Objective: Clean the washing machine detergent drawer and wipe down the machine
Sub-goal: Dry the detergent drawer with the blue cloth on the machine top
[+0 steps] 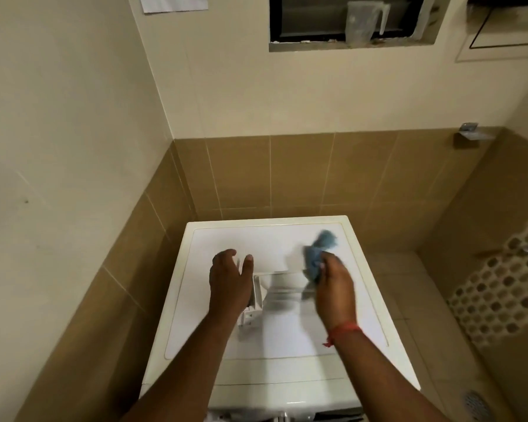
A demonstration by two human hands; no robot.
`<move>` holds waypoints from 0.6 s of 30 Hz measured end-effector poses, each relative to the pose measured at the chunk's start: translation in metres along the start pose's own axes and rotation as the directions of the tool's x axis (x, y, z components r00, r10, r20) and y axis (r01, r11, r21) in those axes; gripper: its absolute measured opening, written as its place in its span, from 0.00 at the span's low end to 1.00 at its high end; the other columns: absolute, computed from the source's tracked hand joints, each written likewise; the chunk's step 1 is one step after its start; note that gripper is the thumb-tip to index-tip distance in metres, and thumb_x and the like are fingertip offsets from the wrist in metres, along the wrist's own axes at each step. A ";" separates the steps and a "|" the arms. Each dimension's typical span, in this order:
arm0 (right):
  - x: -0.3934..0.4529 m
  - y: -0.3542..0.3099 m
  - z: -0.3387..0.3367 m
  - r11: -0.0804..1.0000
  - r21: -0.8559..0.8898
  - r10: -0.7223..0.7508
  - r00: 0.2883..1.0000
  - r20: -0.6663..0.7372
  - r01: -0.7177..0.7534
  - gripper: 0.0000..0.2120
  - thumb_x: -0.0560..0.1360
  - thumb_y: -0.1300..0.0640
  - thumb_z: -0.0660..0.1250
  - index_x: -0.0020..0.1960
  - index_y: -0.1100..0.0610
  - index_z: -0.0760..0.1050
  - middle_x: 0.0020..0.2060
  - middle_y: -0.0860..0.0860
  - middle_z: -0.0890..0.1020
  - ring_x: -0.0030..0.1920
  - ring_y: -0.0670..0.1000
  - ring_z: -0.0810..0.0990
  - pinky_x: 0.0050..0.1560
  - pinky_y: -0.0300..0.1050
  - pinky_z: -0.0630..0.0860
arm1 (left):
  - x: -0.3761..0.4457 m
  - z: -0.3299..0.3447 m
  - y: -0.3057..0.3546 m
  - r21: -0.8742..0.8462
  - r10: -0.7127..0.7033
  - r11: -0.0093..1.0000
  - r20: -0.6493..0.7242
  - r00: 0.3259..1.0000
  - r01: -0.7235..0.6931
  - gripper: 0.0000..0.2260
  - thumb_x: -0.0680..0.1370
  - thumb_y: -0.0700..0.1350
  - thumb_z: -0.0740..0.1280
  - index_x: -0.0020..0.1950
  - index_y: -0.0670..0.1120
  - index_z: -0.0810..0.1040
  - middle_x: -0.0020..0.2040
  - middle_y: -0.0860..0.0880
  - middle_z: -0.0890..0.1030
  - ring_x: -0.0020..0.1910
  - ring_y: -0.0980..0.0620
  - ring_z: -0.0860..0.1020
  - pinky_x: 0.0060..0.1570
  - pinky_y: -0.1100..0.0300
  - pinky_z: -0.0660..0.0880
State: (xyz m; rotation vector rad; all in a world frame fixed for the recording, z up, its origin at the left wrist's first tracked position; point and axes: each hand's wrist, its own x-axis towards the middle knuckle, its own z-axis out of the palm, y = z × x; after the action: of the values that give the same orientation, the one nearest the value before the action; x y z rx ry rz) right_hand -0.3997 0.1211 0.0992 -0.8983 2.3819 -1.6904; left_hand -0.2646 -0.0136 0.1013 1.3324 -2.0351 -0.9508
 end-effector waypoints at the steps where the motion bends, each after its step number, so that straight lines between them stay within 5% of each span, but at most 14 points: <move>1: -0.005 -0.002 0.016 0.982 -0.120 -0.127 0.980 0.150 0.145 0.14 0.75 0.64 0.61 0.54 0.50 0.78 0.47 0.50 0.80 0.48 0.51 0.77 0.48 0.45 0.75 | 0.006 0.004 0.001 0.073 -0.013 0.997 0.050 0.999 0.009 0.22 0.82 0.56 0.59 0.72 0.46 0.67 0.72 0.45 0.69 0.69 0.45 0.70 0.67 0.49 0.70; 3: -0.013 0.000 0.041 0.806 -0.400 -0.303 0.884 0.354 0.437 0.22 0.70 0.66 0.68 0.59 0.47 0.76 0.48 0.48 0.79 0.48 0.52 0.76 0.47 0.46 0.76 | 0.011 0.010 0.002 0.197 -0.058 0.980 0.133 0.989 0.031 0.25 0.82 0.58 0.55 0.76 0.48 0.62 0.76 0.46 0.66 0.74 0.44 0.66 0.72 0.44 0.65; 7: -0.014 -0.001 0.040 0.658 -0.484 -0.402 0.813 0.420 0.576 0.28 0.66 0.66 0.72 0.63 0.48 0.75 0.49 0.49 0.77 0.46 0.54 0.75 0.44 0.47 0.77 | 0.010 0.009 0.000 0.379 -0.049 0.925 0.150 0.988 -0.012 0.25 0.83 0.58 0.52 0.78 0.49 0.59 0.78 0.47 0.62 0.77 0.44 0.61 0.74 0.41 0.60; 10: -0.002 0.024 0.011 0.636 -0.484 -0.420 0.795 0.437 0.601 0.27 0.65 0.67 0.72 0.61 0.50 0.78 0.47 0.52 0.79 0.47 0.56 0.77 0.45 0.48 0.77 | 0.008 0.008 -0.001 0.407 -0.053 0.913 0.159 0.986 -0.016 0.24 0.83 0.57 0.51 0.77 0.50 0.58 0.79 0.46 0.61 0.77 0.43 0.60 0.73 0.39 0.60; 14: 0.005 0.057 -0.031 0.726 -0.546 -0.307 0.908 0.286 0.418 0.27 0.60 0.72 0.72 0.57 0.54 0.81 0.48 0.54 0.80 0.46 0.59 0.77 0.46 0.50 0.78 | 0.009 0.009 0.000 0.389 -0.048 0.921 0.176 0.983 -0.025 0.22 0.84 0.55 0.51 0.77 0.49 0.60 0.79 0.45 0.60 0.77 0.42 0.58 0.73 0.38 0.60; 18: -0.005 0.037 -0.005 0.728 -0.533 -0.306 0.900 0.311 0.431 0.23 0.62 0.70 0.72 0.53 0.51 0.82 0.47 0.51 0.81 0.48 0.57 0.77 0.46 0.50 0.77 | 0.009 0.009 0.000 0.375 -0.066 0.927 0.175 0.982 -0.004 0.21 0.83 0.57 0.51 0.74 0.50 0.63 0.76 0.47 0.66 0.76 0.43 0.62 0.73 0.36 0.57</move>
State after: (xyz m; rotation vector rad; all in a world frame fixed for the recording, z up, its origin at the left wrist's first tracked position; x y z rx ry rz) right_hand -0.4130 0.1356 0.0672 -1.6460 2.7487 -0.8220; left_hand -0.2749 -0.0199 0.0963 1.5202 -2.4370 -0.7447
